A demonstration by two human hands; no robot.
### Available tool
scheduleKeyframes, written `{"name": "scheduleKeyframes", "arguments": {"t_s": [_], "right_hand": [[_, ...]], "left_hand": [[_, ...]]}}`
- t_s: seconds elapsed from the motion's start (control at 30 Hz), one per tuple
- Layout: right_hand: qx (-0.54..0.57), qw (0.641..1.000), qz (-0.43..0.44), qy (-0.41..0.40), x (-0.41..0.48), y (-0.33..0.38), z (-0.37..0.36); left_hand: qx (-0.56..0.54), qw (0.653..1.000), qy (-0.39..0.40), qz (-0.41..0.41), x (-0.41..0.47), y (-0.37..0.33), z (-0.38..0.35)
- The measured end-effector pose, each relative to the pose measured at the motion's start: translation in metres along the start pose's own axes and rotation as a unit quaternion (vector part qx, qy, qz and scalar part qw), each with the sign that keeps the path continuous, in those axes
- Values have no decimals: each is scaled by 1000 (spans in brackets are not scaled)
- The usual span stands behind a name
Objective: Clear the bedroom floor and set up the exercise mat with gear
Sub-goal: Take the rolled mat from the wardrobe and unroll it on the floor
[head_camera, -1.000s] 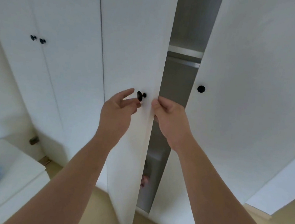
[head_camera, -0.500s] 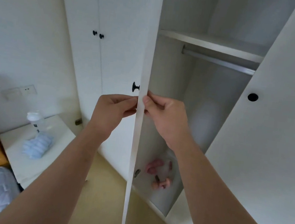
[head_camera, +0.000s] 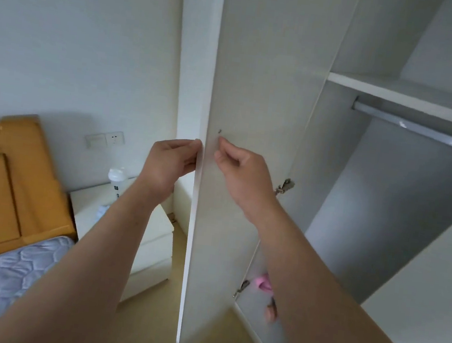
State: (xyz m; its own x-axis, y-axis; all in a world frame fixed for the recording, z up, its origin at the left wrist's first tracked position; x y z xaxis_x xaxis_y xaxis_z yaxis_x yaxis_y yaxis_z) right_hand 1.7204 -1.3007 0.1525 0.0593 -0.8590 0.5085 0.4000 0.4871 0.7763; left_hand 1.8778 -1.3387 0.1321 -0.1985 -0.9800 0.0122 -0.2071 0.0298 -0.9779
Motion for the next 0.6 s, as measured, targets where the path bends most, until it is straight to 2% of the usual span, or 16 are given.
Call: {"name": "scheduleKeyframes", "arguments": {"t_s": [0.23, 0.5, 0.6], "right_hand": [[-1, 1000, -10, 15, 27, -9, -35], [37, 998, -32, 28, 46, -16, -52], [55, 997, -31, 38, 46, -12, -53]], "left_hand": [[16, 999, -26, -14, 22, -2, 25], [12, 998, -10, -57, 32, -2, 30], [1, 998, -34, -62, 29, -4, 29]]}}
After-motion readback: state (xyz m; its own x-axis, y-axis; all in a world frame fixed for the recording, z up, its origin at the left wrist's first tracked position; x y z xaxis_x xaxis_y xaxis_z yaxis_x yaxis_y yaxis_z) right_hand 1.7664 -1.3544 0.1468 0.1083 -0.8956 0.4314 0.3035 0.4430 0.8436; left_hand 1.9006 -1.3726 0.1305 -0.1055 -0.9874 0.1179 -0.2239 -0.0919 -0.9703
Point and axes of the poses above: each hand's wrist, its own x-axis towards the middle knuckle, its own z-axis out of the back of the hand, y = z × x, the point moved 6 cm from there along x, towards the middle knuckle, and after that the axes turned 12 degrees about z, right-handed, at the moved point
